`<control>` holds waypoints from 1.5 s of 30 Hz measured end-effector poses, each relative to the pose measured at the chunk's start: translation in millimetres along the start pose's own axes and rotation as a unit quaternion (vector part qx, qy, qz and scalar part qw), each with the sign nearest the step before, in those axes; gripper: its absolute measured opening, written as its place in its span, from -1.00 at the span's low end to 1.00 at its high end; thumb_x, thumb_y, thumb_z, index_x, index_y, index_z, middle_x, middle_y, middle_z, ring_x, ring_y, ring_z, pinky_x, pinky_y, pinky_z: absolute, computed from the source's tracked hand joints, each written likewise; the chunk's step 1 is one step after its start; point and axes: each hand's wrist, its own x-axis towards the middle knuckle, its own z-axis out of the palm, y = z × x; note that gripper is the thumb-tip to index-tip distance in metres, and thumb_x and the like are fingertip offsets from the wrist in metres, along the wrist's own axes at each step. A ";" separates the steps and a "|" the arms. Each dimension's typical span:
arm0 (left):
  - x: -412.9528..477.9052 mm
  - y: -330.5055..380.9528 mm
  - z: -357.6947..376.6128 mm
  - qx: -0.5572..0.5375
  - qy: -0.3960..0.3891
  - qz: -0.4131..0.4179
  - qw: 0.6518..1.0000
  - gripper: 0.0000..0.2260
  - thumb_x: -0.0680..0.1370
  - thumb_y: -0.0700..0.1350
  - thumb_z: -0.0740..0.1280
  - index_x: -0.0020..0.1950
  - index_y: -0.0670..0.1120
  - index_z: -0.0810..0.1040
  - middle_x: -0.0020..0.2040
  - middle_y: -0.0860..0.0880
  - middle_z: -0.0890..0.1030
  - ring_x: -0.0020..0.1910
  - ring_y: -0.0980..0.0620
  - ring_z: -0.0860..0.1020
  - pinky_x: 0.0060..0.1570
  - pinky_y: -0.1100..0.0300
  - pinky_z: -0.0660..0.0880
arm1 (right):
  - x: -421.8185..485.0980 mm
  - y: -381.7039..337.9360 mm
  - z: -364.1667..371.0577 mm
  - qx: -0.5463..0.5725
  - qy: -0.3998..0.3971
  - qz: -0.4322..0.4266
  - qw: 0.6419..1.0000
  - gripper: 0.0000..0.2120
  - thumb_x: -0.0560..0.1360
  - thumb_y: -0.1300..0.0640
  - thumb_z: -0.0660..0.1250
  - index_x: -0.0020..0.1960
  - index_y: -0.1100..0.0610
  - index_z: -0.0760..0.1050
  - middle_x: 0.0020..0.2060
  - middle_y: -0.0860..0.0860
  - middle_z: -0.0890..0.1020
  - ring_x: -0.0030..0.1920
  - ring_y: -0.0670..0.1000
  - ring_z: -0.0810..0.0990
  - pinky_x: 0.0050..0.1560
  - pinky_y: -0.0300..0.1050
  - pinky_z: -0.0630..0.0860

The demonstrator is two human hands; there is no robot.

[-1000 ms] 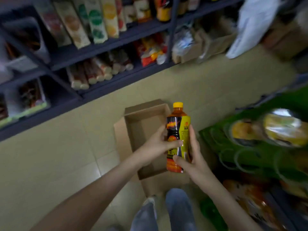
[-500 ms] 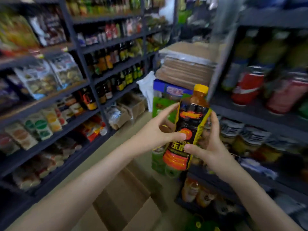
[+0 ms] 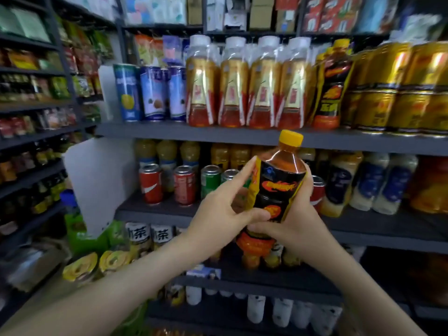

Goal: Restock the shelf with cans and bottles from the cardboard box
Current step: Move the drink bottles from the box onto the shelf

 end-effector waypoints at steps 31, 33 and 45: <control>283.1 30.4 11.8 0.525 0.162 0.255 0.796 -0.42 0.53 0.19 0.08 0.52 0.01 0.24 0.49 -0.21 0.26 0.49 -0.19 0.20 0.42 -0.19 -0.03 | 179.3 2.3 -205.3 -0.144 0.062 -0.021 0.987 0.13 0.41 0.12 0.49 0.50 -0.16 -0.40 0.25 -0.21 0.42 0.19 -0.17 0.49 0.19 -0.14 0.45; 283.6 26.4 13.1 0.529 0.157 0.249 0.796 -0.42 0.54 0.20 0.08 0.53 0.03 0.21 0.49 -0.20 0.25 0.49 -0.19 0.19 0.42 -0.20 -0.03 | 180.9 4.3 -208.0 -0.147 0.057 -0.019 0.987 0.14 0.42 0.10 0.48 0.50 -0.13 -0.44 0.27 -0.19 0.38 0.21 -0.16 0.46 0.19 -0.16 0.43; 262.0 12.2 -11.9 0.549 0.140 0.226 0.792 -0.42 0.56 0.20 0.07 0.55 0.05 0.13 0.50 -0.19 0.23 0.51 -0.11 0.09 0.44 -0.17 -0.01 | 184.3 14.0 -196.2 -0.203 0.094 -0.029 0.974 0.13 0.48 0.14 0.41 0.44 -0.04 -0.58 0.52 -0.02 0.11 0.46 0.00 0.21 0.38 -0.07 0.25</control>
